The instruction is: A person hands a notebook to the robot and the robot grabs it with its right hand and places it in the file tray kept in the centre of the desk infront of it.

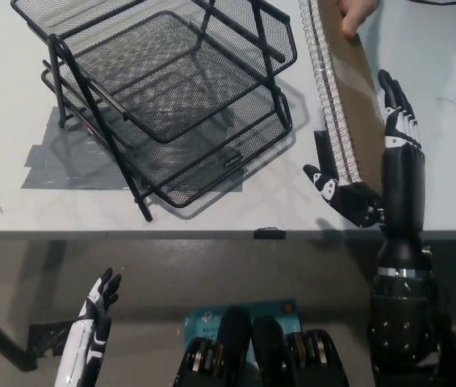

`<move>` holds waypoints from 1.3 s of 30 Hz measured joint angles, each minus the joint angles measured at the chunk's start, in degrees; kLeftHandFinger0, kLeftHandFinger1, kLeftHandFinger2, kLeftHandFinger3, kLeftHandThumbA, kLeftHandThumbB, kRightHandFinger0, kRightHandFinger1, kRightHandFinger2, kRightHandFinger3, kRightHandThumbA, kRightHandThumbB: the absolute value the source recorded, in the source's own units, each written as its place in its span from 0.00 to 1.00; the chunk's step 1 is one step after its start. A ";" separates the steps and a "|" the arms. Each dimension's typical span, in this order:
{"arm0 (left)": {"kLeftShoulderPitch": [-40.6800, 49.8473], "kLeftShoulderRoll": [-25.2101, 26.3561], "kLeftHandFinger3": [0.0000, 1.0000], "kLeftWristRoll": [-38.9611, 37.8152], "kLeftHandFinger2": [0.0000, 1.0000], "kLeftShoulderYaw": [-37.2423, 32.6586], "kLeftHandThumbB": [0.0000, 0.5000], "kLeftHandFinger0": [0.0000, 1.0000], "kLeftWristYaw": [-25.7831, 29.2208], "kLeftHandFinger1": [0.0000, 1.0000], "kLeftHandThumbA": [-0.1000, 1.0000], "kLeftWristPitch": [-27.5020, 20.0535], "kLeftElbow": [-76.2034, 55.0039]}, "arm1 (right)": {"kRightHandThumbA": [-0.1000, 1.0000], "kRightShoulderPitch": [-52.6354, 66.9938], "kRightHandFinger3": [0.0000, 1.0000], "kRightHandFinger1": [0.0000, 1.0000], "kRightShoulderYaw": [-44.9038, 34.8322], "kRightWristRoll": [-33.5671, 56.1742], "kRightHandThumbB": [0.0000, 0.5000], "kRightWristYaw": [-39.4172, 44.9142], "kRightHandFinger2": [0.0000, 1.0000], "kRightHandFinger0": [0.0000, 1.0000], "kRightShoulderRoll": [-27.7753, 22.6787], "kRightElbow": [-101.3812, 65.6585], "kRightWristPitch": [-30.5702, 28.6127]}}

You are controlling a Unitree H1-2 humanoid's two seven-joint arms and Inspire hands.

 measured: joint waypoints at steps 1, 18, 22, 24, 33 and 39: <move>0.00 0.00 1.00 0.16 1.00 0.03 0.67 1.00 0.01 1.00 1.00 0.00 0.00 | 1.00 -0.66 1.00 1.00 0.09 -0.51 0.48 -0.75 1.00 1.00 -0.50 1.51 -0.02; -0.34 -0.02 1.00 0.41 1.00 0.11 0.67 1.00 -0.03 1.00 1.00 -0.01 -0.07 | 0.90 -10.17 0.00 0.00 0.05 -8.07 0.01 -14.18 0.00 0.00 -6.53 16.56 2.68; -0.64 -0.01 1.00 0.39 1.00 0.11 0.67 1.00 -0.04 1.00 1.00 -0.01 -0.06 | 0.99 -10.67 0.00 0.00 -0.57 -7.52 0.00 -15.77 0.03 0.00 -7.35 16.52 2.64; -0.80 -0.02 1.00 0.31 1.00 0.11 0.68 1.00 -0.06 1.00 1.00 -0.01 -0.06 | 1.00 -10.82 0.00 0.00 -0.72 -7.12 0.04 -16.61 0.04 0.00 -7.43 16.47 2.60; -1.52 -0.01 1.00 -0.19 1.00 0.12 0.67 1.00 -0.12 1.00 1.00 -0.01 -0.05 | 0.81 -10.94 0.00 0.00 -1.30 -4.40 0.00 -18.48 0.04 0.00 -7.34 16.12 1.12; -1.57 -0.01 1.00 -0.18 1.00 0.12 0.66 1.00 -0.14 1.00 1.00 -0.01 -0.06 | 0.87 -10.93 0.00 0.00 -2.32 -1.96 0.00 -19.45 0.00 0.00 -6.80 13.49 0.31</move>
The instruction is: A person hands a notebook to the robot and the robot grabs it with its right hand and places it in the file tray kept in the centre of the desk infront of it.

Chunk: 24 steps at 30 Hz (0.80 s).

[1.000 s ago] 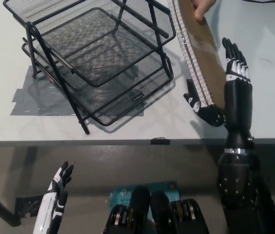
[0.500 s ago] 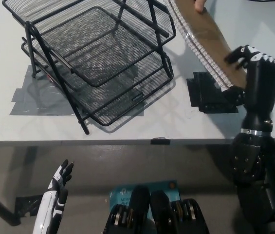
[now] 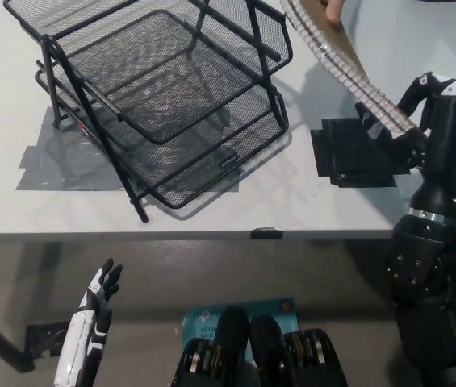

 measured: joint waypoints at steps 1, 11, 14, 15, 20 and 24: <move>-0.01 0.00 1.00 0.00 1.00 0.00 0.65 1.00 -0.01 1.00 1.00 0.00 0.00 | 0.88 0.01 0.00 0.00 -0.16 0.10 0.00 -0.01 0.00 0.00 0.08 -0.73 0.02; 0.00 0.14 1.00 0.01 0.95 -0.03 0.58 1.00 -0.10 1.00 1.00 0.00 -0.09 | 0.90 -0.07 0.00 0.00 -4.64 0.81 0.00 -0.64 0.00 0.00 0.30 -11.46 0.56; 0.01 0.15 1.00 0.06 0.95 -0.07 0.57 1.00 -0.08 1.00 1.00 0.00 -0.08 | 0.92 -0.20 0.00 0.00 -5.61 0.27 0.01 -0.77 0.00 0.00 -0.07 -15.55 1.15; 0.01 0.17 1.00 0.13 0.95 -0.10 0.57 1.00 -0.07 1.00 1.00 0.00 -0.08 | 0.90 -0.29 0.00 0.00 -5.70 -0.06 0.00 -0.72 0.00 0.00 -0.23 -17.04 1.35; 0.02 0.42 1.00 0.28 0.95 -0.44 0.58 1.00 -0.07 1.00 1.00 0.00 -0.06 | 0.77 -1.93 0.00 0.00 -4.27 -1.11 0.00 0.04 0.00 0.00 -1.25 -22.85 1.24; 0.29 0.61 1.00 0.32 0.96 -0.80 0.58 1.00 -0.07 0.99 1.00 0.00 -0.07 | 0.62 -2.10 0.02 0.00 -0.40 -1.85 0.00 1.29 0.00 0.00 -1.79 -24.14 0.26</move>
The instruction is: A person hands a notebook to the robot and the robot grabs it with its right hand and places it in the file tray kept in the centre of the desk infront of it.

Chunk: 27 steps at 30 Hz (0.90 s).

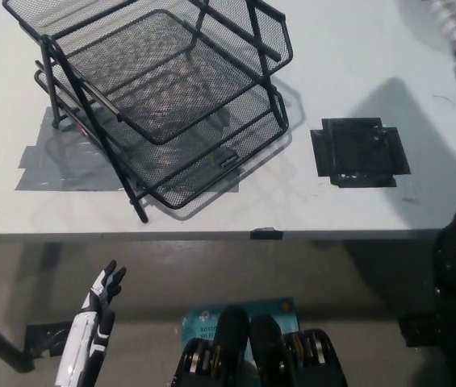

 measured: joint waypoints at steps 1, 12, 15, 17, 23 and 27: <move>0.07 0.03 1.00 0.03 0.96 -0.07 0.58 1.00 0.00 0.99 1.00 0.00 0.00 | 0.64 0.02 0.00 0.00 0.60 -0.25 0.00 0.05 0.00 0.00 -0.05 0.10 -0.19; 0.88 0.48 1.00 0.21 0.94 -0.88 0.58 1.00 0.00 0.97 1.00 0.00 0.01 | 0.84 -1.07 0.12 0.00 11.50 -8.76 0.00 1.34 0.10 0.00 -2.94 8.70 -3.51; 0.74 0.54 1.00 0.24 0.94 -1.00 0.58 1.00 0.00 0.97 1.00 0.00 0.02 | 0.89 -3.51 0.04 0.00 13.25 -10.66 0.00 1.73 0.03 0.00 -4.15 11.81 -4.08; 0.64 0.55 1.00 0.24 0.94 -1.03 0.58 1.00 -0.01 0.98 1.00 0.00 0.01 | 0.91 -4.80 0.00 0.00 13.92 -11.32 0.00 1.74 0.00 0.00 -4.62 13.14 -4.41; 0.63 0.55 1.00 0.27 0.94 -1.08 0.58 1.00 -0.01 0.98 1.00 0.00 0.02 | 0.87 -8.52 0.03 0.00 16.03 -14.90 0.00 1.52 0.00 0.00 -5.45 18.02 -4.96; 0.58 0.68 1.00 0.27 0.95 -1.17 0.62 1.00 -0.02 0.98 1.00 0.00 0.02 | 0.86 -9.95 0.00 0.00 17.53 -17.24 0.00 0.55 0.00 0.00 -6.13 21.76 -5.35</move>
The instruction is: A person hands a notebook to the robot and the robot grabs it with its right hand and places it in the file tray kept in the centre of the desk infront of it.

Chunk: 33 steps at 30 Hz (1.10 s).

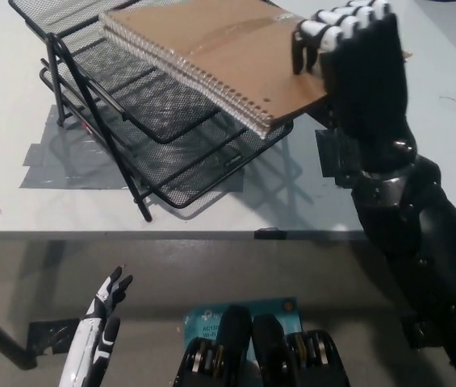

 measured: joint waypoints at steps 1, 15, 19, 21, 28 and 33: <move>-0.05 0.01 1.00 -0.01 0.95 -0.01 0.62 1.00 -0.01 0.98 1.00 0.00 0.00 | 0.86 -0.55 0.00 0.00 0.56 -0.89 0.00 -0.60 0.00 0.00 -0.47 1.46 -0.16; -0.84 0.77 1.00 0.39 0.93 -0.64 0.55 0.93 -0.03 0.94 1.00 0.00 0.02 | 0.85 -4.91 0.20 0.00 5.20 -6.45 0.00 -4.98 0.13 0.00 -2.62 10.22 -1.13; -0.85 0.89 1.00 0.33 0.93 -0.91 0.55 0.90 -0.06 0.93 1.00 0.00 0.02 | 0.86 -5.73 0.20 0.00 5.97 -7.27 0.00 -5.96 0.09 0.00 -2.87 10.85 -1.23; -0.85 0.90 1.00 0.27 0.92 -1.09 0.56 0.92 -0.06 0.93 1.00 0.00 0.02 | 0.82 -6.01 0.21 0.00 6.01 -7.48 0.00 -6.17 0.08 0.00 -2.91 10.92 -1.24; -0.82 0.91 1.00 0.11 0.90 -1.71 0.56 0.89 -0.09 0.92 1.00 0.00 0.02 | 0.76 -7.83 0.20 0.00 6.07 -8.46 0.00 -6.38 0.07 0.00 -2.89 11.19 -1.18; -0.82 0.91 1.00 -0.21 0.90 -2.04 0.58 0.87 -0.11 0.92 1.00 0.00 0.02 | 0.77 -9.03 0.21 0.00 6.32 -8.74 0.00 -7.60 0.08 0.00 -2.32 14.04 -1.20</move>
